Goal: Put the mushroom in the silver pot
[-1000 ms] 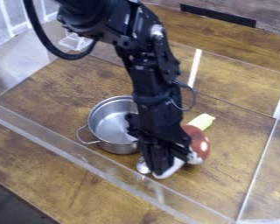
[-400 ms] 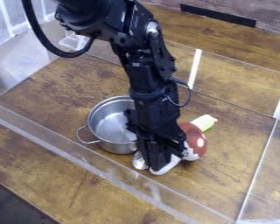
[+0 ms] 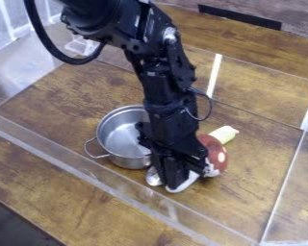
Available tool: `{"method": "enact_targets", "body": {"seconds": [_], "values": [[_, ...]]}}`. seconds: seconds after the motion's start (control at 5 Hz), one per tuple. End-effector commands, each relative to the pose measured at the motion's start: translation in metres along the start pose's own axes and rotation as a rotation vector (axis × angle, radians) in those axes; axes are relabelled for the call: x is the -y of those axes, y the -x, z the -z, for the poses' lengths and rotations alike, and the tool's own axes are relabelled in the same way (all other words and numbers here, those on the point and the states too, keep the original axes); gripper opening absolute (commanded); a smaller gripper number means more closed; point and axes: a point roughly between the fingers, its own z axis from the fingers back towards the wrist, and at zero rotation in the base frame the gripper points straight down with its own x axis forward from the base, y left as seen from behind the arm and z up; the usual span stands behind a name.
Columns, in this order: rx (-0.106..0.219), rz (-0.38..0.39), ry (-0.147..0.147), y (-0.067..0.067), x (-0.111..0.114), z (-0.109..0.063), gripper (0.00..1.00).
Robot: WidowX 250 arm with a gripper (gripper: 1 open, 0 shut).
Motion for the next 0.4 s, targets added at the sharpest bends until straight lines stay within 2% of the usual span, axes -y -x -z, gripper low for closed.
{"method": "enact_targets", "body": {"seconds": [0.0, 0.2], "values": [[0.029, 0.019, -0.042, -0.008, 0.010, -0.024, 0.00], [0.029, 0.022, -0.074, -0.014, 0.021, -0.038, 0.00]]}}
